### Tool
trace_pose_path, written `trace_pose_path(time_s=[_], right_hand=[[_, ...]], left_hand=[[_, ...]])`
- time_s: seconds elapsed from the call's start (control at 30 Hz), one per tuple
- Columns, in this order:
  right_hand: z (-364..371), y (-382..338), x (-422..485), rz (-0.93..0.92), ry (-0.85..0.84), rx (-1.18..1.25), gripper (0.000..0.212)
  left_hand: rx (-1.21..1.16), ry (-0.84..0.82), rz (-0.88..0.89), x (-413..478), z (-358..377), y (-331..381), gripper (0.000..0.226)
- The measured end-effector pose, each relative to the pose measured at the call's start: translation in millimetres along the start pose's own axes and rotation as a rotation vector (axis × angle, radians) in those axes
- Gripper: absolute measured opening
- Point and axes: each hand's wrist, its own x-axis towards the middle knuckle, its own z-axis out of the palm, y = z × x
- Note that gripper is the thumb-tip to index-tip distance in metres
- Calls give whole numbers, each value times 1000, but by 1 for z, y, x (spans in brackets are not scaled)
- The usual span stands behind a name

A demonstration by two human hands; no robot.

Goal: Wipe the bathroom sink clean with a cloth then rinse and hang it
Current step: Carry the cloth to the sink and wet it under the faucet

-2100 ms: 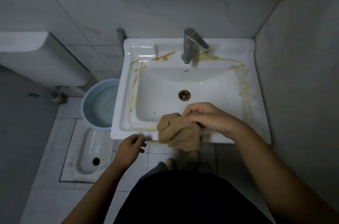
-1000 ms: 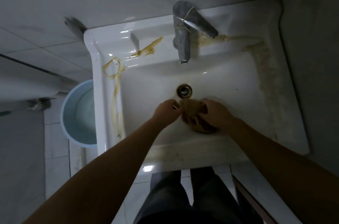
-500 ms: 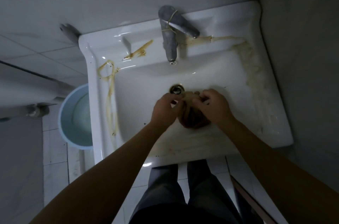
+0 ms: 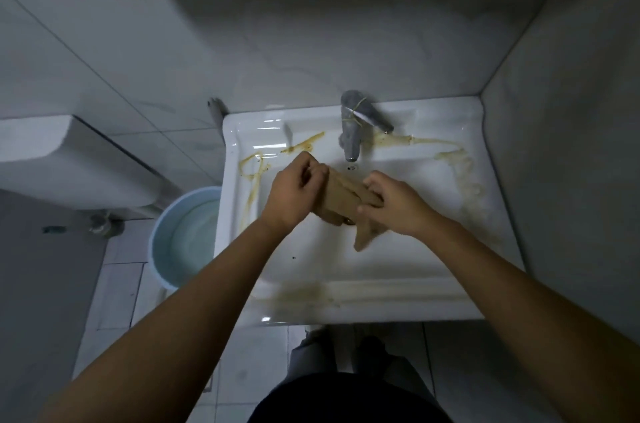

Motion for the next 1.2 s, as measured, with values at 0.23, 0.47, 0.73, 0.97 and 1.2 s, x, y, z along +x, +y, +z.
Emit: trace_pose_path(time_s=[0.23,0.47,0.73,0.97,1.2], right_hand=[[20,26,9,26,-122,-247,22],[7,34,9,40,-198,-248,27],[-18,24,8,14,7,-86,17],[-58,3,4,23,107,-282,29],[-92,-7,3,23,174,-238,22]], left_hand=[[-61,2,-167,-9,-19,-34,23],[-196,47,-334,-16,-26,-57,27],[-143,-10,-256,12,-43,-45,23],[-149,26,-209,35,-56,-18,25],[-190,71,-171,42,-68,-8,26]])
